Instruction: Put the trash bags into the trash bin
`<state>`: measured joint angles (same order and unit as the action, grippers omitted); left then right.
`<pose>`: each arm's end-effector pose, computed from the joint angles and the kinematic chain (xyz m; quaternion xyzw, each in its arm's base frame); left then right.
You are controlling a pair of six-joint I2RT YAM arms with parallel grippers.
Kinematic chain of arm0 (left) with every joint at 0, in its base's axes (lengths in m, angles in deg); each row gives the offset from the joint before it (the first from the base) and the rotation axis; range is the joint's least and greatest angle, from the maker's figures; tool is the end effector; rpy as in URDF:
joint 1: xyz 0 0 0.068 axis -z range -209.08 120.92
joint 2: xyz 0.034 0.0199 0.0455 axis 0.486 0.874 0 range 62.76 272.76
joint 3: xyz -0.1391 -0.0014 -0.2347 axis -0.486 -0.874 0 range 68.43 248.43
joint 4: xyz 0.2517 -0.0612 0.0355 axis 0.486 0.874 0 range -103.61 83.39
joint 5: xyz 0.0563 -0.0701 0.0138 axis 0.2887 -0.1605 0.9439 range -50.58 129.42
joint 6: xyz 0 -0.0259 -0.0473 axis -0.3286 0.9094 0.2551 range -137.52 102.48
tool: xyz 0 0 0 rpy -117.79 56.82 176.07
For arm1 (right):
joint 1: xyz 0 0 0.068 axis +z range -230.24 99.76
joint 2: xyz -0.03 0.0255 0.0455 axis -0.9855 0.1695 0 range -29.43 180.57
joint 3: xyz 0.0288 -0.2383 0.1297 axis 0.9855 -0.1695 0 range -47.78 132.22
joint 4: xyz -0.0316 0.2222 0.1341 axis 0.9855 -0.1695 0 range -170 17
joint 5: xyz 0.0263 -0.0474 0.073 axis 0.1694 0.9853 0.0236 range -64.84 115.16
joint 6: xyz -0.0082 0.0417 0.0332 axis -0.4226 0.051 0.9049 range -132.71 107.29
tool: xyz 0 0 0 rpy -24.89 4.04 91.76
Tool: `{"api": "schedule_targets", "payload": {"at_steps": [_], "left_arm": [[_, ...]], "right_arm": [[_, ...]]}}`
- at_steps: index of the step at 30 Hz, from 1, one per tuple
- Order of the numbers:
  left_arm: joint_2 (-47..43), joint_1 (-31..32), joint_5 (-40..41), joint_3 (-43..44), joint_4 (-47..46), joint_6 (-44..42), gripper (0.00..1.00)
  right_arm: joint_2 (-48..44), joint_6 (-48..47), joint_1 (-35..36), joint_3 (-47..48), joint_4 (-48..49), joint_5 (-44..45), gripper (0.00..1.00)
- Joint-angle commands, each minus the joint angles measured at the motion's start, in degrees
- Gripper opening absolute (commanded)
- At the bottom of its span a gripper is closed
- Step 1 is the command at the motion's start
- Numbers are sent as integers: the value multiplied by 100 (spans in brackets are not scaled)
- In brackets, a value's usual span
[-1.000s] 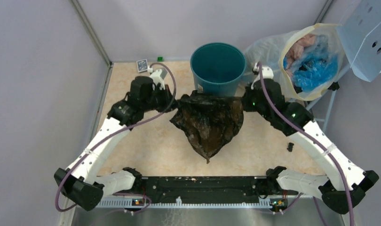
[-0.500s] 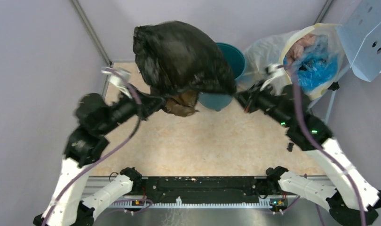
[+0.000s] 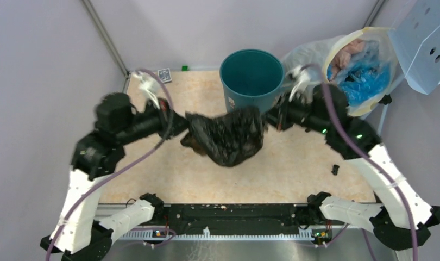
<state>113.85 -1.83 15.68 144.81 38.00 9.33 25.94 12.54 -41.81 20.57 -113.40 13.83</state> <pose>0.1230 -0.0795 0.4306 0.1114 0.8310 -0.3904 0.3803 0.1460 0.1247 0.3941 -0.1485 0.8388 0.3444 0.3946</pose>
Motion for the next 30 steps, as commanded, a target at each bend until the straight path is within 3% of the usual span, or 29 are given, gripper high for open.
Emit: {"api": "schedule_targets", "payload": {"at_steps": [1, 4, 6, 8, 12, 14, 16, 21, 27, 30], "left_arm": [[1104, -7, -524, 3030, 882, -212, 0], [1918, -7, -598, 4812, 1349, -205, 0], [1873, -2, -530, 4626, 1220, -189, 0], [1382, -7, -472, 3348, 772, -174, 0], [394, -2, -731, -334, -114, -161, 0], [118, -5, -1062, -1521, -121, -139, 0], [-177, 0, -1389, -2011, 44, -144, 0], [-502, -1, -2501, -1310, -39, 165, 0], [-102, -6, -3235, 578, -460, 974, 0], [106, -6, -3439, 1027, -1131, 1530, 0]], "right_arm": [[860, -646, -28, 3223, -828, 29, 0], [1273, -614, -33, 4495, -1112, 325, 0], [1216, -554, -28, 4317, -1013, 476, 0], [986, -481, -33, 3422, -843, 468, 0], [292, -406, -21, 482, -541, -299, 0], [11, -382, -25, -565, -544, -644, 0], [-476, -376, -21, -1055, -604, -919, 0], [-1117, -441, -21, -352, -886, -1488, 0], [-653, -314, -25, 1187, -862, -2303, 0], [-318, -265, -20, 1845, -937, -1944, 0]]}}
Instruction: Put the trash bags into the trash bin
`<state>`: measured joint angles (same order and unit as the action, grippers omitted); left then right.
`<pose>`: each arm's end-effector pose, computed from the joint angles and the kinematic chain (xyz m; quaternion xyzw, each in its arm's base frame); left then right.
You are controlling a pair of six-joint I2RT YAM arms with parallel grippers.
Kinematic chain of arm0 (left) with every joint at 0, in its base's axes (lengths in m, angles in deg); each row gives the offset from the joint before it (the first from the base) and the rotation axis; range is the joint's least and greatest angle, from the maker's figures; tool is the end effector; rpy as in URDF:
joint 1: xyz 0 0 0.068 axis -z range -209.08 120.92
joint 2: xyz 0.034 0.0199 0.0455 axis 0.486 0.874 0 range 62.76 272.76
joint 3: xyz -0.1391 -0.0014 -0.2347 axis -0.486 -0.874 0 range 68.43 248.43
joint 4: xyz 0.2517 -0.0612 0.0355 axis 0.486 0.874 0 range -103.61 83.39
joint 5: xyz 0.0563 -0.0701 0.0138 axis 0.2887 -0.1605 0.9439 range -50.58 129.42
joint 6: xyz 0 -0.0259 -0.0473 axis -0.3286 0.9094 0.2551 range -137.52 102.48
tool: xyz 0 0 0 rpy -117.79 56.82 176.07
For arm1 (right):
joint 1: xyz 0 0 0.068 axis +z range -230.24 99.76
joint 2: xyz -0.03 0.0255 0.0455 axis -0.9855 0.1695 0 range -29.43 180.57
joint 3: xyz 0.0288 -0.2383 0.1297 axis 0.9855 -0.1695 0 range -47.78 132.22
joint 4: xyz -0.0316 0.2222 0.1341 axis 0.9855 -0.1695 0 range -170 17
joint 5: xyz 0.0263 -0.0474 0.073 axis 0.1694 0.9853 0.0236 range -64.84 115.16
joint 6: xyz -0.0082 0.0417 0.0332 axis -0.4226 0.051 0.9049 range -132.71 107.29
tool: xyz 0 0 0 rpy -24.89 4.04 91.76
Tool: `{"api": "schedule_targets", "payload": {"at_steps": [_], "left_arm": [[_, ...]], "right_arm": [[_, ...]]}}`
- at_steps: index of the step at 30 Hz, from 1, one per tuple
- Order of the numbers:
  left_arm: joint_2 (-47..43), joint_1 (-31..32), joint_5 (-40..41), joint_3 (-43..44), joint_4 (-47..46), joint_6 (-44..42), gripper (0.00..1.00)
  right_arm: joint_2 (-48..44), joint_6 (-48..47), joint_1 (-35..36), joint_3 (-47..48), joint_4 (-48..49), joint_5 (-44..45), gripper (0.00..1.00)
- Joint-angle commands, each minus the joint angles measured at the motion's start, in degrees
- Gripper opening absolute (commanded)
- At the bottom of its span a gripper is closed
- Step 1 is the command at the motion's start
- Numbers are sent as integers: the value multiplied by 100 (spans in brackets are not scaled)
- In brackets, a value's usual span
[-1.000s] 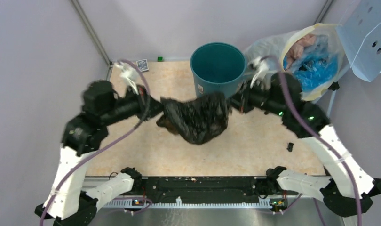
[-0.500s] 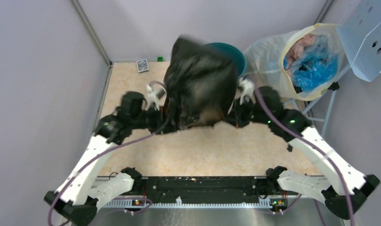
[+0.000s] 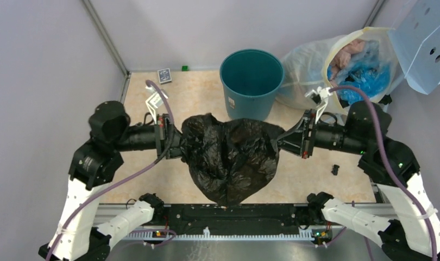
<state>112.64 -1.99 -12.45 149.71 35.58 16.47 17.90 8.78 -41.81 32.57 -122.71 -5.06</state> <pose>0.0934 -0.0792 0.4650 0.2135 0.7408 -0.5736 0.2768 0.0783 0.0850 0.4614 -0.2680 0.7431 0.4690 0.3949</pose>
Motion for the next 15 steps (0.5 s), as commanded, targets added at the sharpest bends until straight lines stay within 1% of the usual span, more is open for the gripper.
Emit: {"api": "schedule_targets", "payload": {"at_steps": [1, 3, 5, 6, 9, 11, 13, 15], "left_arm": [[358, 11, -474, 648, -846, 789, 0], [465, 11, -239, 635, -728, 631, 0], [459, 6, -31, 91, -856, 566, 0], [414, 4, 123, -274, -904, 526, 0], [440, 0, 714, -1431, -680, 85, 0], [491, 6, 947, -2083, -564, -133, 0], [513, 4, 906, -2559, -556, -199, 0], [515, 5, 776, -2774, -586, -231, 0]], "right_arm": [[590, 78, -25, 758, -35, 174, 0], [648, 74, -21, 606, -86, 632, 0], [638, 57, -25, 126, -55, 813, 0], [605, 64, -22, -190, -5, 754, 0], [459, 100, -22, -1166, 171, 118, 0], [201, 135, -23, -1738, 295, -292, 0], [-161, 258, -20, -2211, 472, -634, 0], [-534, 374, -20, -2462, 644, -1009, 0]]}}
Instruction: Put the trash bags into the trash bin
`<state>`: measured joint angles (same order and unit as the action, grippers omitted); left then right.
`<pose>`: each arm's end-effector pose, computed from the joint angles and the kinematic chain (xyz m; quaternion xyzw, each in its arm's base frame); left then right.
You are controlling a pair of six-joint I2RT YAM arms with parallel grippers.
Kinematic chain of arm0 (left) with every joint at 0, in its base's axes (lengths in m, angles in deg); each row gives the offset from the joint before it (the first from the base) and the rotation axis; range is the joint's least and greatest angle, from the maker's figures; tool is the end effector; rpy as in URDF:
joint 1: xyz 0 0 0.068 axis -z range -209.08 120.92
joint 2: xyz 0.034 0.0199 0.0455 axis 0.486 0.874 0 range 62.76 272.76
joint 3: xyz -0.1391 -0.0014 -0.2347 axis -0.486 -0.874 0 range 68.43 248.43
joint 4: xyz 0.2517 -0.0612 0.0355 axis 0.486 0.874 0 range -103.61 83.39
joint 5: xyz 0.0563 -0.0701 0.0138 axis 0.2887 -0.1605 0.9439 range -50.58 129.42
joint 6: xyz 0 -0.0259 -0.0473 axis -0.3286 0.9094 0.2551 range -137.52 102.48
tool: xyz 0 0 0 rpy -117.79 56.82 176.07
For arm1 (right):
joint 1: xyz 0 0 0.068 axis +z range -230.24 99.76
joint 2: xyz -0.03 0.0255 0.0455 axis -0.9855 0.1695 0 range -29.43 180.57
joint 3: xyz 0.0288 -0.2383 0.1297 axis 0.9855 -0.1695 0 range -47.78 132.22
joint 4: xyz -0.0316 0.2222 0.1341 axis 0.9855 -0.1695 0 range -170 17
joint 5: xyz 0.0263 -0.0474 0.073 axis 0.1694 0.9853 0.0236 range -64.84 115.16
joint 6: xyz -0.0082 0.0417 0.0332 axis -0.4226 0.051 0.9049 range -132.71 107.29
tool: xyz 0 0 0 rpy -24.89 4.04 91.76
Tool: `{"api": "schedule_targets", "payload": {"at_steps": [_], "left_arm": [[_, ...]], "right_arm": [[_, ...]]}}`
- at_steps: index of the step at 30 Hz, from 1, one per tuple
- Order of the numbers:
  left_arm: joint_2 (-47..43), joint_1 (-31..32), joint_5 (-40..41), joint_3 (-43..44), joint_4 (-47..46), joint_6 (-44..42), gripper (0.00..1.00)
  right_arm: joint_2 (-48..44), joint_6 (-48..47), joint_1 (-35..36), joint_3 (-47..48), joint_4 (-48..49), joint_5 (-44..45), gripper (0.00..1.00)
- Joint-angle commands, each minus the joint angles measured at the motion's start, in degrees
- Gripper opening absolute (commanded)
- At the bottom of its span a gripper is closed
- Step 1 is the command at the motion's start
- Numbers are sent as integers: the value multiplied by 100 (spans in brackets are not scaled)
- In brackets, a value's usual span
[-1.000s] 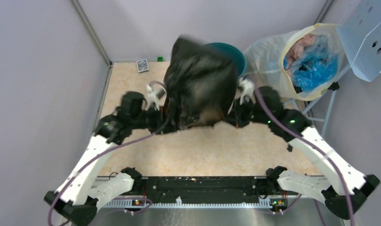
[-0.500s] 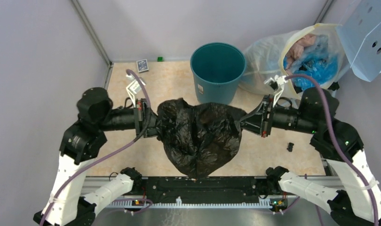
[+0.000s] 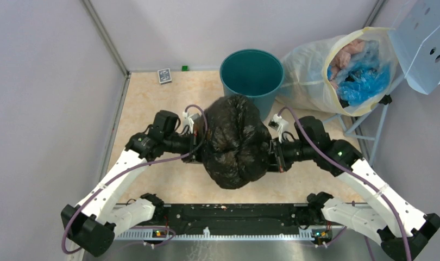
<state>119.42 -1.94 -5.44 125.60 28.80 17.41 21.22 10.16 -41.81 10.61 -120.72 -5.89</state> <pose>0.1606 -0.1105 0.3300 0.0978 0.8527 -0.4927 0.1431 0.1197 0.1184 0.3430 -0.2303 0.8498 0.4164 0.2268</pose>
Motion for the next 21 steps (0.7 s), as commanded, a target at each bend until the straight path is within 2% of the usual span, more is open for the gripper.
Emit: {"api": "schedule_targets", "payload": {"at_steps": [1, 4, 5, 7, 8, 9, 15, 21], "left_arm": [[-158, -2, 74, -396, 98, -329, 0], [-134, -3, 95, -294, 66, -356, 0], [-89, -1, 89, -229, 63, -363, 0], [17, -3, 50, -102, 81, -381, 0], [36, -2, 44, -52, 97, -394, 0], [47, -3, 39, -20, 97, -404, 0], [-76, -2, 19, 49, 150, -427, 0], [-167, 1, -86, 255, 258, -444, 0]], "right_arm": [[-1020, 297, -22, -314, 534, -1125, 0], [-1302, 412, -23, -181, 726, -1405, 0], [-1323, 395, -25, -106, 744, -1400, 8], [-1240, 142, -23, 205, 531, -1009, 53], [-1174, -51, -23, 415, 228, -672, 63], [-1096, -244, -22, 612, 64, -382, 69], [-700, -1129, -27, 1494, -1096, 772, 79], [-295, -988, -22, 1486, -552, 610, 83]]}}
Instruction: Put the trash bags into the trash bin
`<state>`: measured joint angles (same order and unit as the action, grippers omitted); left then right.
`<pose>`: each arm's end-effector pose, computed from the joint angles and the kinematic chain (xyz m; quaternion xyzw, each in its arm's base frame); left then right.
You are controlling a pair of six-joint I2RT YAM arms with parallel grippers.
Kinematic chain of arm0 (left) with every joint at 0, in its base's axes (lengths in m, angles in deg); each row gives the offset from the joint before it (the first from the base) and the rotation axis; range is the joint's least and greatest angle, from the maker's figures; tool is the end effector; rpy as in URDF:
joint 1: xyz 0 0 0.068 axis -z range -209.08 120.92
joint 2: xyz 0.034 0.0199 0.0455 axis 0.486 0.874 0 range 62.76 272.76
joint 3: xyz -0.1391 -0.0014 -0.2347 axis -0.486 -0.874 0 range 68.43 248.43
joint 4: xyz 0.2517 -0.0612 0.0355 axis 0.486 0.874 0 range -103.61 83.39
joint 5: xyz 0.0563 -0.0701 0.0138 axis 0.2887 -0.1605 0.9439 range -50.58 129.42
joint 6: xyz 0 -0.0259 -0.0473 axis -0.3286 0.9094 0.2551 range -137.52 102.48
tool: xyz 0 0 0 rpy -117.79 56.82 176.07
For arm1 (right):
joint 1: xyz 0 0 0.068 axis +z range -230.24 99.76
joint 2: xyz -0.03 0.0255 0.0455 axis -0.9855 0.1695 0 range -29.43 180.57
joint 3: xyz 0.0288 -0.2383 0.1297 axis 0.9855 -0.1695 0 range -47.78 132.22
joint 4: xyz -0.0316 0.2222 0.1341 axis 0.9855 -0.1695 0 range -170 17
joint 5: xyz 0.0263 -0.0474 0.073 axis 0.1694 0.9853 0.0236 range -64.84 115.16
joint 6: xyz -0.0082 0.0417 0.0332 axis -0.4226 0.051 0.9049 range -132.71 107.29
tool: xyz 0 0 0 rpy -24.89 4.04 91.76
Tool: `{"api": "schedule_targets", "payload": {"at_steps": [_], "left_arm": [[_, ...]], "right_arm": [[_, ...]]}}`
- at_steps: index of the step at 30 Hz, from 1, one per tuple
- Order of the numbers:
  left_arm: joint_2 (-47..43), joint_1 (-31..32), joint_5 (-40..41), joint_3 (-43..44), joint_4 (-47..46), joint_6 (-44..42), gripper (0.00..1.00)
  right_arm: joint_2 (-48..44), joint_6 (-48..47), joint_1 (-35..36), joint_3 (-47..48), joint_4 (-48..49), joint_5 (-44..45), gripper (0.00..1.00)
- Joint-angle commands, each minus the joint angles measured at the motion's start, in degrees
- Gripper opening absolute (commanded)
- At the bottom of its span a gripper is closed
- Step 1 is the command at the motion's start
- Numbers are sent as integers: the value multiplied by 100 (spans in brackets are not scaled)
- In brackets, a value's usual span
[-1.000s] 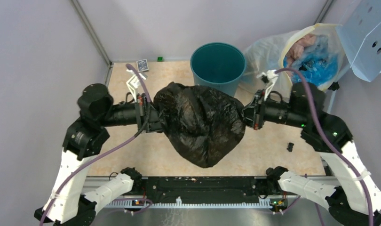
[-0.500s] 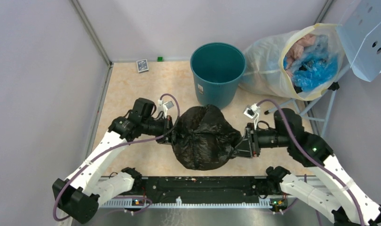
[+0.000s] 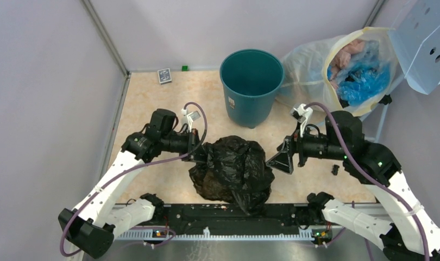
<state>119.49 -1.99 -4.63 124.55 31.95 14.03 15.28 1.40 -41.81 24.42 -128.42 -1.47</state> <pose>0.1578 -0.1085 0.3198 0.1064 0.8649 -0.4727 0.1313 0.0806 0.0843 0.4160 -0.2917 0.7901 0.3990 0.3626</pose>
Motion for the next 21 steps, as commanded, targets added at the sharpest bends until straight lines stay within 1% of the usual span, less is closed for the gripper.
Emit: {"api": "schedule_targets", "payload": {"at_steps": [1, 5, 9, 11, 12, 13, 15, 17, 18, 20, 21], "left_arm": [[-189, 4, -207, 391, -51, -93, 0], [-264, 3, -305, 498, -47, -36, 0], [-268, -1, -445, 656, -20, -29, 0], [-242, 4, -503, 767, 16, -52, 0], [-237, 5, -534, 818, 29, -59, 0], [-227, 6, -593, 859, 31, -74, 0], [-210, 5, -789, 934, 23, -108, 0], [-211, 0, -974, 1028, 50, -198, 0], [-219, 7, -1072, 1101, 74, -253, 0], [-249, 6, -1358, 1288, 69, -297, 0], [-271, 7, -1562, 1388, 30, -298, 0]], "right_arm": [[385, -80, -18, 49, 353, 153, 83], [767, 77, 113, -290, 1126, 129, 84], [1263, 244, 436, -533, 2001, 598, 84], [1625, 330, 601, -601, 2437, 941, 83], [1810, 423, 641, -631, 2621, 1113, 79], [2002, 536, 658, -679, 2804, 1320, 73], [2266, 858, 649, -785, 3132, 1886, 57], [2450, 1165, 628, -866, 3253, 2663, 41], [2512, 1286, 599, -903, 3250, 3070, 36], [2558, 1423, 499, -971, 3234, 3576, 33], [2551, 1443, 450, -1012, 3216, 3721, 34]]}}
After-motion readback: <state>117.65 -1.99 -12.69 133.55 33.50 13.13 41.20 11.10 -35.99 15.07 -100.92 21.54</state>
